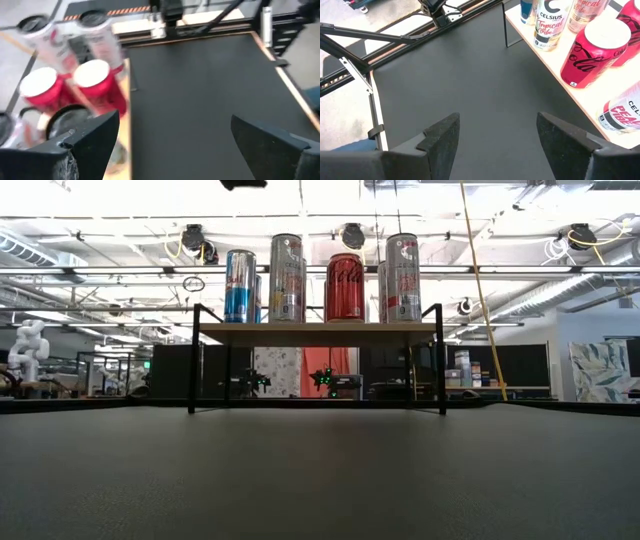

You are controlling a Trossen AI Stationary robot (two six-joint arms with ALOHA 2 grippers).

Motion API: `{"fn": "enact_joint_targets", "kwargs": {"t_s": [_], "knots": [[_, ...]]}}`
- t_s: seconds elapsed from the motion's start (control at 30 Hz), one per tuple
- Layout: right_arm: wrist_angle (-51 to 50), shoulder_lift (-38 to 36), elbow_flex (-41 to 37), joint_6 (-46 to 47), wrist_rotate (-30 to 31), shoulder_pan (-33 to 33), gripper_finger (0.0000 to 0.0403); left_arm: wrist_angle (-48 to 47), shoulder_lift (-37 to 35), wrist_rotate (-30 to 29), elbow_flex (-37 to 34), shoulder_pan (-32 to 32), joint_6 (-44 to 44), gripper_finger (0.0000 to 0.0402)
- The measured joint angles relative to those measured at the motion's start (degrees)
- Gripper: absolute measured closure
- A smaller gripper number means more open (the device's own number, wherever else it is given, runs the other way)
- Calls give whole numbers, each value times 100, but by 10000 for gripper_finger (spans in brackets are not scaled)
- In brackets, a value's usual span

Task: Place canned beverage on shelf
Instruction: Put the white orange soda can on the shelf aligned with the other white orange soda can

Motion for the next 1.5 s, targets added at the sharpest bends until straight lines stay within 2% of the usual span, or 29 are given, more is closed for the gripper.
{"fn": "enact_joint_targets", "kwargs": {"t_s": [0.1, 0.43, 0.83, 1.03, 1.33, 1.5], "knots": [[-1, 0, 0, -1, 0, 1, 156, -168, -162, -16, 0, -242, -2, 14], [-2, 0, 0, 2, 0, 0, 156, -529, -372, -721, -2, -1067, -300, 14], [7, 0, -1, -35, 2, 0, 156, -844, -381, -787, -2, -1822, -618, 14], [377, -1, 0, -180, 13, 1, 156, -871, -381, -1334, -4, -2093, -1031, 14], [1041, 0, 0, -206, 15, -112, 156, -869, -456, -1383, -7, -2553, -1655, 14], [1206, -1, 0, -685, 81, -109, 156, -863, -488, -1420, -7, -2798, -1773, 14]]}}
